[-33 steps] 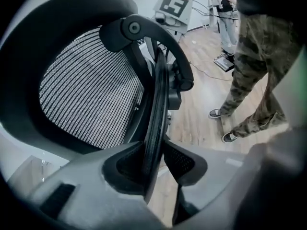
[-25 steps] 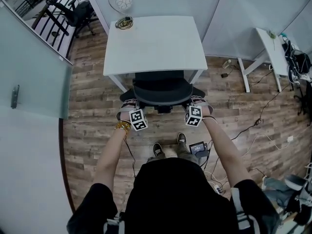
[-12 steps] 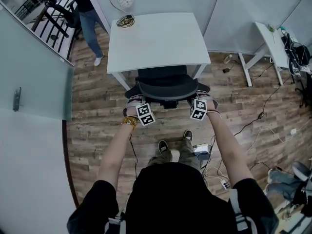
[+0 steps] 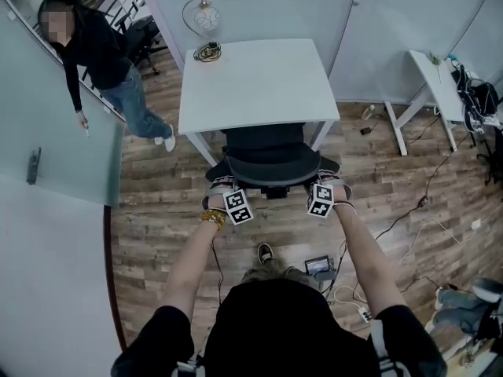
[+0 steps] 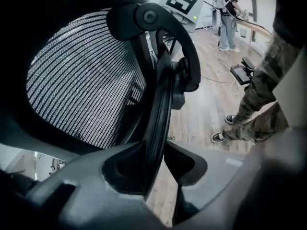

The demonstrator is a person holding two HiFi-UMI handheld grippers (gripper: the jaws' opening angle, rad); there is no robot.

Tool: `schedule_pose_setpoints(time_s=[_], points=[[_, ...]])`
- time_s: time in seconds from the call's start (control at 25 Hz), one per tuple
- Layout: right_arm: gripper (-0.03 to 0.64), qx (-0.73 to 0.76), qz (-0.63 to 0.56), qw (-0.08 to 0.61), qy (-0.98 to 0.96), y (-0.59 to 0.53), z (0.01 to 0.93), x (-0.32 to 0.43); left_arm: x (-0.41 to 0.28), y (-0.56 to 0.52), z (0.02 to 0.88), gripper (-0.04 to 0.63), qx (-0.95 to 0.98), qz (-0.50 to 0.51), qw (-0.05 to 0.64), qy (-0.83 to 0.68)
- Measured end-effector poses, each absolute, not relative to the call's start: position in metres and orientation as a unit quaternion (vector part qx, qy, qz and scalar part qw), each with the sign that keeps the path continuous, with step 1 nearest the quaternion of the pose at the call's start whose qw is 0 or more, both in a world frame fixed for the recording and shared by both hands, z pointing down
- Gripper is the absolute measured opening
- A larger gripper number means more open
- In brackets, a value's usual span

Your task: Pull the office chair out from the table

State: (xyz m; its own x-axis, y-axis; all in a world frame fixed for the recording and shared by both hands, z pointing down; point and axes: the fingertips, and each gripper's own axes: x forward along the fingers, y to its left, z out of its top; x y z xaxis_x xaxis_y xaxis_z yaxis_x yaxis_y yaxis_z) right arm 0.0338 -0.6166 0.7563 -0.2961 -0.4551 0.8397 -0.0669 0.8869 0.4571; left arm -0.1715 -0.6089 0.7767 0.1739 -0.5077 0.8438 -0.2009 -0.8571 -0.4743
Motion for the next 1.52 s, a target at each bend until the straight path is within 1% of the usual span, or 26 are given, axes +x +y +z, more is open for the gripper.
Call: schedule_pose_setpoints(time_s=[0.44, 0.72, 0.92, 1.32, 1.52], points=[[0.101, 0.171, -0.178, 0.566, -0.787, -0.589, 0.755, 0.036, -0.172, -0.579, 0.777, 0.141, -0.747, -0.615, 0.095, 0.233], [0.103, 0.165, -0.181, 0.570, -0.784, -0.575, 0.758, 0.031, -0.179, -0.560, 0.777, 0.142, -0.748, -0.611, 0.097, 0.241], [0.106, 0.173, -0.173, 0.567, -0.787, -0.570, 0.756, 0.030, -0.181, -0.553, 0.774, 0.140, -0.746, -0.604, 0.123, 0.252], [0.104, 0.177, -0.170, 0.567, -0.786, -0.534, 0.759, 0.015, -0.196, -0.522, 0.777, 0.140, -0.740, -0.615, 0.109, 0.252], [0.103, 0.166, -0.172, 0.567, -0.788, -0.517, 0.759, 0.019, -0.191, -0.506, 0.777, 0.133, -0.734, -0.620, 0.117, 0.250]])
